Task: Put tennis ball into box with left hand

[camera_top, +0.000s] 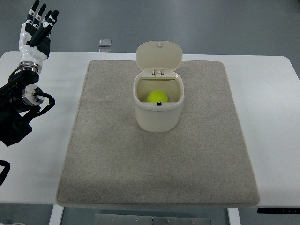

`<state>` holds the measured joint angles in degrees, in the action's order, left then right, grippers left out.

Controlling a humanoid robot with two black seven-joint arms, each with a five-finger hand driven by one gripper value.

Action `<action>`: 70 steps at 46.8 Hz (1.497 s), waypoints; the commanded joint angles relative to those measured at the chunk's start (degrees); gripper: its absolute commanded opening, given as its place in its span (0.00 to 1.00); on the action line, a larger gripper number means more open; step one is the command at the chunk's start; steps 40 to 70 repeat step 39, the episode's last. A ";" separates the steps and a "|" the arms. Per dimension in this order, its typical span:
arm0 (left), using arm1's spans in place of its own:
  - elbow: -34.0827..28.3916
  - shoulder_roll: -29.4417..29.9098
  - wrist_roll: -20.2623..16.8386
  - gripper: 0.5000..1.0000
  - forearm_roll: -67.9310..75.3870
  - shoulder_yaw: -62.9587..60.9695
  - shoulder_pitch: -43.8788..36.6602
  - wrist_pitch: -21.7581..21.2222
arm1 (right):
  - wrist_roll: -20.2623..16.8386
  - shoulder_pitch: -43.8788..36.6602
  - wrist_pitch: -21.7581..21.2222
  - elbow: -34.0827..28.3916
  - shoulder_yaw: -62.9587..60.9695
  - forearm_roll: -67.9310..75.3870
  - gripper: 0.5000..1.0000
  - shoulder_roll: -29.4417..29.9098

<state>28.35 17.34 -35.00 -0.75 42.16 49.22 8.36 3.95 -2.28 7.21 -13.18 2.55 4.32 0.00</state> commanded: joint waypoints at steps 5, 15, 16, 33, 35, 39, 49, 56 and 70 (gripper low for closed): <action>-1.54 -0.02 0.00 0.84 -0.74 0.29 0.08 -0.10 | 0.00 0.00 -0.01 -0.01 0.00 -0.01 0.80 0.00; -2.16 -0.02 0.00 0.84 -1.27 0.38 0.26 -2.03 | 0.00 0.00 -0.01 -0.01 0.00 -0.01 0.81 0.00; -2.16 -0.02 0.00 0.84 -1.27 0.38 0.26 -2.12 | 0.00 0.00 -0.01 -0.01 0.00 -0.01 0.80 0.00; -2.25 0.16 0.00 0.91 -1.18 0.29 0.43 -3.44 | 0.00 0.00 -0.01 -0.01 0.00 -0.01 0.81 0.00; -2.25 0.16 0.00 0.91 -1.18 0.29 0.35 -3.44 | 0.00 0.00 -0.01 -0.01 0.00 -0.01 0.81 0.00; -2.16 0.07 0.00 0.91 -1.27 0.29 0.35 -3.52 | 0.00 -0.35 -0.01 -0.01 -0.35 -0.01 0.80 0.00; -2.16 0.07 0.00 0.91 -1.27 0.29 0.35 -3.52 | 0.00 -0.35 -0.01 -0.01 -0.35 -0.01 0.80 0.00; -2.16 0.07 0.00 0.91 -1.27 0.29 0.35 -3.52 | 0.00 -0.35 -0.01 -0.01 -0.35 -0.01 0.80 0.00; -2.16 0.07 0.00 0.91 -1.27 0.29 0.35 -3.52 | 0.00 -0.35 -0.01 -0.01 -0.35 -0.01 0.80 0.00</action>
